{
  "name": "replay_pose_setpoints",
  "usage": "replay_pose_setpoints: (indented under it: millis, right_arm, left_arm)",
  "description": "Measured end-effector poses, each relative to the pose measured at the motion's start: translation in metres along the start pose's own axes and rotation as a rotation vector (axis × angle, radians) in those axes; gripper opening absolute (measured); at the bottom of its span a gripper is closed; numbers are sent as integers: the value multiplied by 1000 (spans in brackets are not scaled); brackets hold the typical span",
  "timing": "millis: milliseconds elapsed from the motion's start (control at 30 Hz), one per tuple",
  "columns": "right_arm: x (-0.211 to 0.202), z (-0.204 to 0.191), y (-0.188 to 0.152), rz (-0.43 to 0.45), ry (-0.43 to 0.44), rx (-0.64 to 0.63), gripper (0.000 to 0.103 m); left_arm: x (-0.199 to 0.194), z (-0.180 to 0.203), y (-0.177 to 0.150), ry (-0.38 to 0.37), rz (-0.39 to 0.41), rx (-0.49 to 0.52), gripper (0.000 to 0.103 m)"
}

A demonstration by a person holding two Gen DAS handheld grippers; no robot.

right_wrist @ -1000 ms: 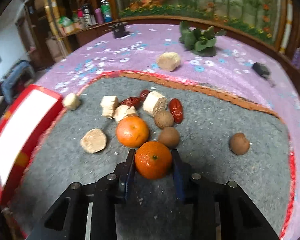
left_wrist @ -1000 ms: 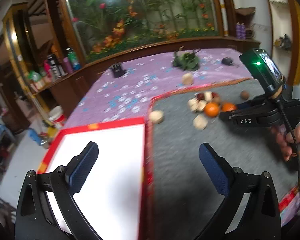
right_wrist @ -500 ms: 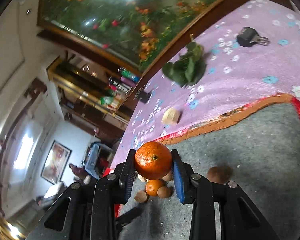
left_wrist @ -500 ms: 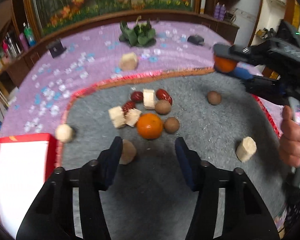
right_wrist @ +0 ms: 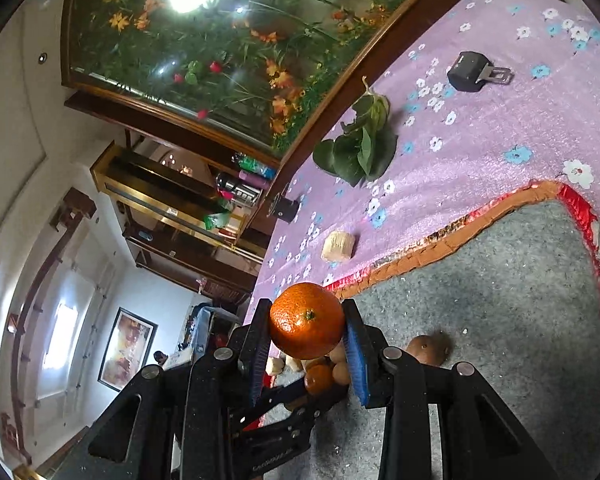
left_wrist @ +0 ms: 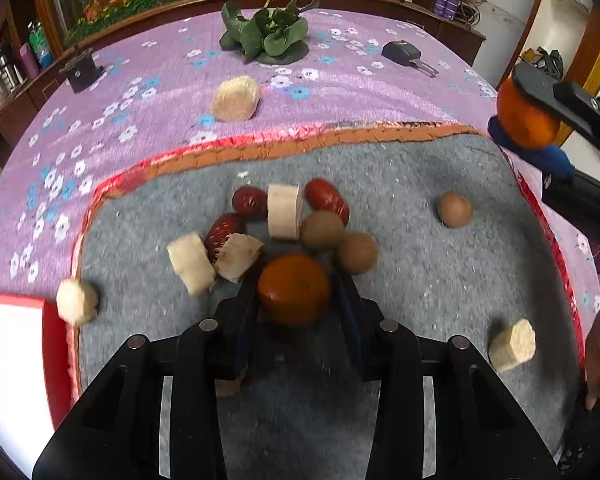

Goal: Organize fruits
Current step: 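Grasp an orange on the grey mat with the right tool, then grasp a second orange with the left tool while the right tool carries its orange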

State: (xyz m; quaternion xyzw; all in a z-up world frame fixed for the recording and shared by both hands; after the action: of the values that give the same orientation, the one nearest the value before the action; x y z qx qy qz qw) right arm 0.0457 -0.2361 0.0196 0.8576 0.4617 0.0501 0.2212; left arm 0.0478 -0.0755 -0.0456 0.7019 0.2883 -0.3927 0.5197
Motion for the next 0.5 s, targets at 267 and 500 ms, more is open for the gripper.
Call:
replay_pose_setpoints:
  millis: [267,500]
  right_arm:
    - [8,1,-5,-30,-37,-39,33]
    - [19,5,-12,-65,-82,-80,34]
  left_arm:
    - [-2,-3,1,2,66,-44,32]
    - [-28,-18,-14,-1,137,-123,32]
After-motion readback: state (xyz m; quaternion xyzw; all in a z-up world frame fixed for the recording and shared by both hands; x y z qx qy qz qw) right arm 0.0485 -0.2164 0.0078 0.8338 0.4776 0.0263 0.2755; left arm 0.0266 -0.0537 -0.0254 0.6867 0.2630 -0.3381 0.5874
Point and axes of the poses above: each gripper's, at about its wrist camera, not at the fingertips, and x roughly the way its jaws point, z to its right, y to its top, the point moved 7 cm from there along x, roughly the way its jaws point, and after that the axes turned 12 degrees about y, right-handed, at the moved point
